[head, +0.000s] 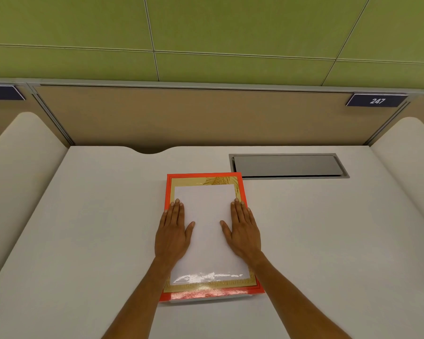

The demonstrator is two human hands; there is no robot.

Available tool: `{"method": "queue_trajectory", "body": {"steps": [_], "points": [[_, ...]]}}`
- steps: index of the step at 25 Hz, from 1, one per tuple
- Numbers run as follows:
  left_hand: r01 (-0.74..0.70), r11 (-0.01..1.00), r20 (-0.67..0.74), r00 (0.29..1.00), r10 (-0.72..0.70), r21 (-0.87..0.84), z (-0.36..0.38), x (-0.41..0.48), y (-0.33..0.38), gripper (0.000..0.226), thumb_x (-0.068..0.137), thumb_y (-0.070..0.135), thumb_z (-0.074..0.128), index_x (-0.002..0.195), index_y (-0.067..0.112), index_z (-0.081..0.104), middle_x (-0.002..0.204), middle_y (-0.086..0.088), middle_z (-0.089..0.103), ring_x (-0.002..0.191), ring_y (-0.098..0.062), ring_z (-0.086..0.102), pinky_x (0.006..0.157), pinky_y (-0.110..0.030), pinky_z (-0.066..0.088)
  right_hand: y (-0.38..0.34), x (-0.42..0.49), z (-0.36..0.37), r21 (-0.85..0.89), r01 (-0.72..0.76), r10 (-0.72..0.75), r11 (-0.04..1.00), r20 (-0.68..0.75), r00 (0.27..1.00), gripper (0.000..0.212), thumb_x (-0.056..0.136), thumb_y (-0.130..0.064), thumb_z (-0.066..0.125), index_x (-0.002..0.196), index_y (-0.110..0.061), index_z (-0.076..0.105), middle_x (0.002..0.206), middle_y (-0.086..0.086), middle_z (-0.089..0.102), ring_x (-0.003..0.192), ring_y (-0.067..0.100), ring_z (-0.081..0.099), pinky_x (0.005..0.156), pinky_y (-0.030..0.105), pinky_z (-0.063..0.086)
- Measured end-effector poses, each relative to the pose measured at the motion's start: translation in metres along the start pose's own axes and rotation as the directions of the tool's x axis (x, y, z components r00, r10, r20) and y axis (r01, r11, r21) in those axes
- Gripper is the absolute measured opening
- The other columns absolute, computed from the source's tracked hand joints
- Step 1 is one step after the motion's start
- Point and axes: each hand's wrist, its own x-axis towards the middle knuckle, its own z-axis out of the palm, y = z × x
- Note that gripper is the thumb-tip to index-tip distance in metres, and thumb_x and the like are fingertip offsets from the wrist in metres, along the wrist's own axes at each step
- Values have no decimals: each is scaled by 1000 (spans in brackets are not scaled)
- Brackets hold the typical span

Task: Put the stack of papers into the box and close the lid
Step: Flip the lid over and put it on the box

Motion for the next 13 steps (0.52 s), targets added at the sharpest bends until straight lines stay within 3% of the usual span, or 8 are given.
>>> {"method": "queue_trajectory", "body": {"steps": [7, 13], "points": [[12, 1000, 31, 999, -12, 5, -3, -1, 3, 80, 98, 61, 13, 156, 8, 24, 164, -9, 25, 152, -24, 25, 122, -42, 26, -1, -1, -1, -14, -3, 3, 1000, 17, 1000, 76, 97, -62, 17, 156, -16, 2, 164, 1, 3, 151, 16, 0, 123, 32, 1], [18, 1000, 42, 999, -18, 15, -3, 0, 2, 81, 97, 62, 10, 156, 9, 22, 165, -8, 23, 152, -23, 22, 123, -41, 24, -1, 0, -2, 3, -5, 5, 1000, 33, 999, 77, 95, -63, 15, 155, -17, 0, 164, 0, 1, 151, 17, 0, 124, 34, 5]]}}
